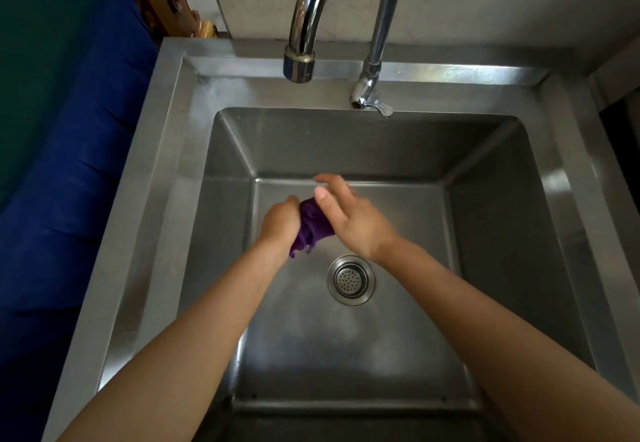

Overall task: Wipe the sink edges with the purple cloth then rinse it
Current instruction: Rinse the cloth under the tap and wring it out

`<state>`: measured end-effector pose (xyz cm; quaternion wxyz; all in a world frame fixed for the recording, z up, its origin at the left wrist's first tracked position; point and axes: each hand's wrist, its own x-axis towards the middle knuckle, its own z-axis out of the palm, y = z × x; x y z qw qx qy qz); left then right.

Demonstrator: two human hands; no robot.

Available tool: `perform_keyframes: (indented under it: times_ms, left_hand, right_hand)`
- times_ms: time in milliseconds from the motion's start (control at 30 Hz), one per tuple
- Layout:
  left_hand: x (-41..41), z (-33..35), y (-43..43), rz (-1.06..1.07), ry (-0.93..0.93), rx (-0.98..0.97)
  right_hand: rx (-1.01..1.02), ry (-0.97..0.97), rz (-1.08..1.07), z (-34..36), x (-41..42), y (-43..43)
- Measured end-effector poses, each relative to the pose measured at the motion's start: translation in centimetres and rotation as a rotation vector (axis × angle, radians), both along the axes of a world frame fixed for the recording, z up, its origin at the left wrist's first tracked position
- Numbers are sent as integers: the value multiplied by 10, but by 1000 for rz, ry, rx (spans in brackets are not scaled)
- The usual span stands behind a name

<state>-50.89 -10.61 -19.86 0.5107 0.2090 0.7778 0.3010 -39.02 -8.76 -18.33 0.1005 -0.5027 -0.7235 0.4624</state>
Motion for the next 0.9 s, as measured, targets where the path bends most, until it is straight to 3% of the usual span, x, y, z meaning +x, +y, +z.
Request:
perform_keyframes:
  times_ms: [67, 133, 200, 333, 667, 900]
  left_hand:
    - [2, 11, 1, 143, -308, 8]
    - [6, 21, 0, 117, -434, -1]
    - [9, 25, 2, 68, -381, -8]
    - [17, 18, 2, 57, -67, 103]
    - [15, 13, 9, -50, 238, 71]
    - [23, 34, 24, -101, 373, 233]
  right_hand:
    - [240, -21, 197, 5, 2, -4]
    - [364, -31, 246, 8, 1, -1]
    - [454, -19, 195, 7, -2, 5]
    - [595, -40, 5, 5, -9, 7]
    - [153, -101, -262, 8, -25, 14]
    - [66, 12, -374, 25, -17, 28]
